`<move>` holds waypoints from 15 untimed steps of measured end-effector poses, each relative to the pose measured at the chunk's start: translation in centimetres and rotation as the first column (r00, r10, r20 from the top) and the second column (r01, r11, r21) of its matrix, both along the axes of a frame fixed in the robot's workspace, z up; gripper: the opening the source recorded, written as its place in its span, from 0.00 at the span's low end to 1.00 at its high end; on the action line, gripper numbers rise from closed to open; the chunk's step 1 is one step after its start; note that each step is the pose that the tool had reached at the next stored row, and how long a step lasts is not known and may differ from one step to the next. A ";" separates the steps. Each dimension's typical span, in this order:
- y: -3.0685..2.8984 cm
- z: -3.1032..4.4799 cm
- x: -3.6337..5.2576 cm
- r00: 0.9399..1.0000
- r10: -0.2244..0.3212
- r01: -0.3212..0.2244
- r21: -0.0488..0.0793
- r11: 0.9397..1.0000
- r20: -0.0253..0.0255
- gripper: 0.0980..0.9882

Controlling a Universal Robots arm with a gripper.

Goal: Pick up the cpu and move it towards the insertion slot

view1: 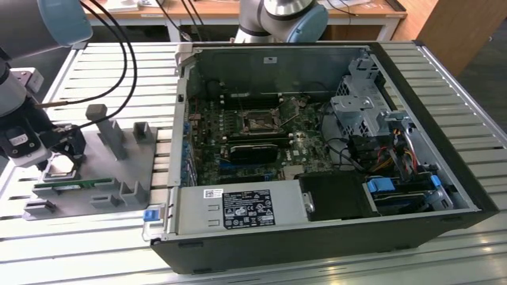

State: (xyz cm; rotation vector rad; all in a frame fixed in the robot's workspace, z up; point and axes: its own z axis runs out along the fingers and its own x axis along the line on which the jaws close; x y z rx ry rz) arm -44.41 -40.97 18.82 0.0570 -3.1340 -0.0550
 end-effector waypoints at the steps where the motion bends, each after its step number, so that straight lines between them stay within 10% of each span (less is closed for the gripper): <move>1: 0.00 -0.03 -0.01 1.000 0.000 0.000 0.000 1.000 0.000 0.67; 15: 0.12 -0.28 -0.23 1.000 0.008 -0.008 0.002 1.000 0.000 0.58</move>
